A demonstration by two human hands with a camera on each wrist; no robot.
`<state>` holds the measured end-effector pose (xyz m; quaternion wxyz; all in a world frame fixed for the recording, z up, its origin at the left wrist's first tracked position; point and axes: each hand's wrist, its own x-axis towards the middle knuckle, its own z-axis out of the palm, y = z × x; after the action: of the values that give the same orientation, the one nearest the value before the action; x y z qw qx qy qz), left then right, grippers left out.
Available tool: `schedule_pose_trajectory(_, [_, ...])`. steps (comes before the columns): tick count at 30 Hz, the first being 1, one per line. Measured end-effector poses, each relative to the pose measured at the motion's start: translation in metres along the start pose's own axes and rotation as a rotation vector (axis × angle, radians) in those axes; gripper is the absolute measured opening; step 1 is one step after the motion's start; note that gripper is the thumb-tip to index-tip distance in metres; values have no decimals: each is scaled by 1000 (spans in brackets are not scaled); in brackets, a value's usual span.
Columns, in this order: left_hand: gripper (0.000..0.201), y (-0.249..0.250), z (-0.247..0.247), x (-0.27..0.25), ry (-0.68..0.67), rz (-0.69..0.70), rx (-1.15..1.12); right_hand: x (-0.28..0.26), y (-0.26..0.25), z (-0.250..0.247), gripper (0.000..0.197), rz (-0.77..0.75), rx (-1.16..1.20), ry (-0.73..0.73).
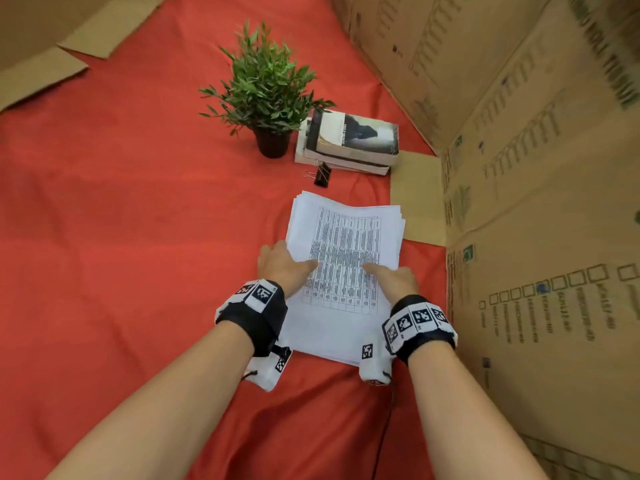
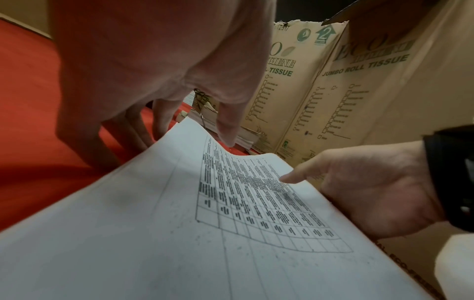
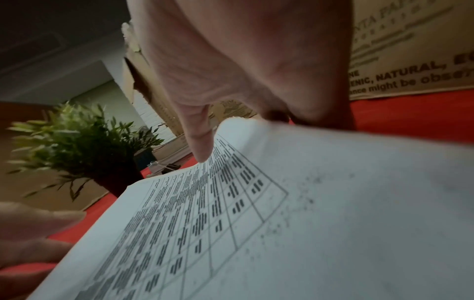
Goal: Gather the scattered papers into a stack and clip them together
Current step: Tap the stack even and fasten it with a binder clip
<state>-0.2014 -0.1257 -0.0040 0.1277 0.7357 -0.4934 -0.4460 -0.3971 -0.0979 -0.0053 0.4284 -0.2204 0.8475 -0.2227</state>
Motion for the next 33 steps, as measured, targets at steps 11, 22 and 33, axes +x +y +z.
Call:
schedule_pose_trajectory(11, [81,-18,-7,15,-111,-57,-259,-47,-18,-6,36,-295,296,-121])
schedule_pose_trajectory(22, [37,-34,-132,-65,-52,260,-1118,-182,-71,-12,42,-804,374,-366])
schedule_pose_trajectory(33, [59,-63,-219,-82,364,576,-1032,-211,-92,87,40,-1041,552,-72])
